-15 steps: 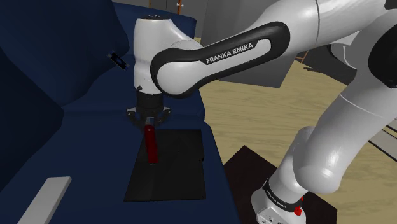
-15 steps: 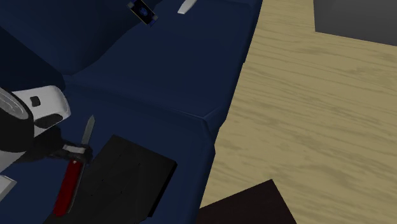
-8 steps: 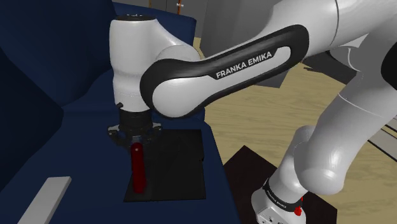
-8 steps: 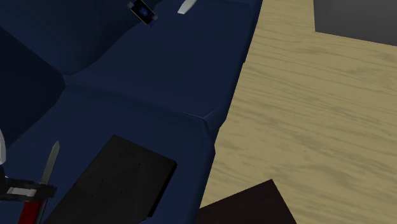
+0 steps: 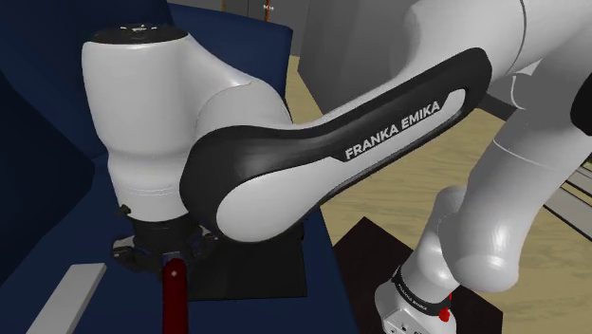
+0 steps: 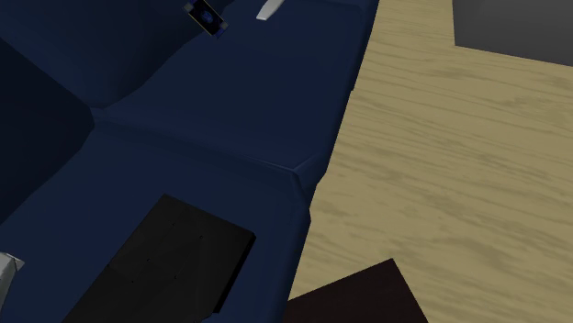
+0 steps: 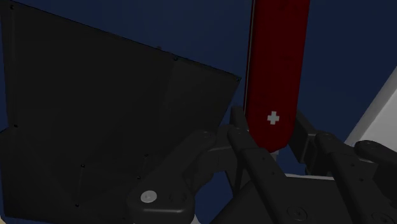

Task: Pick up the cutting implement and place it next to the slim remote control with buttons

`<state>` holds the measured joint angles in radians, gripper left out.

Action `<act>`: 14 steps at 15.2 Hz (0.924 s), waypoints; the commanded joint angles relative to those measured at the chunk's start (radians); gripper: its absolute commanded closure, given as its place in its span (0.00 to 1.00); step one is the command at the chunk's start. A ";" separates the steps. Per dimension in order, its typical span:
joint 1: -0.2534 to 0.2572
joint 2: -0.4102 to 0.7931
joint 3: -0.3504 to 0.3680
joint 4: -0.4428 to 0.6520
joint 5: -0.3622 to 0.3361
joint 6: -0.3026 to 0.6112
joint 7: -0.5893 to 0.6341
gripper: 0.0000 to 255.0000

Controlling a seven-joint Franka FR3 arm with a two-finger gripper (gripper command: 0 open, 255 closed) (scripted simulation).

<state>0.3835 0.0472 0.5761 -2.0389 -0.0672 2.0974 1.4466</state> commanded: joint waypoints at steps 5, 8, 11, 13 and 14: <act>0.095 0.115 0.056 0.120 -0.081 -0.036 0.184 1.00; 0.099 0.132 0.053 0.097 -0.095 0.000 0.194 1.00; 0.102 0.150 0.049 0.076 -0.110 0.035 0.205 1.00; 0.105 0.164 0.046 0.063 -0.122 0.058 0.213 1.00; 0.107 0.171 0.044 0.057 -0.128 0.070 0.218 1.00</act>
<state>0.4881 0.2099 0.6220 -1.9770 -0.1880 2.1553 1.6591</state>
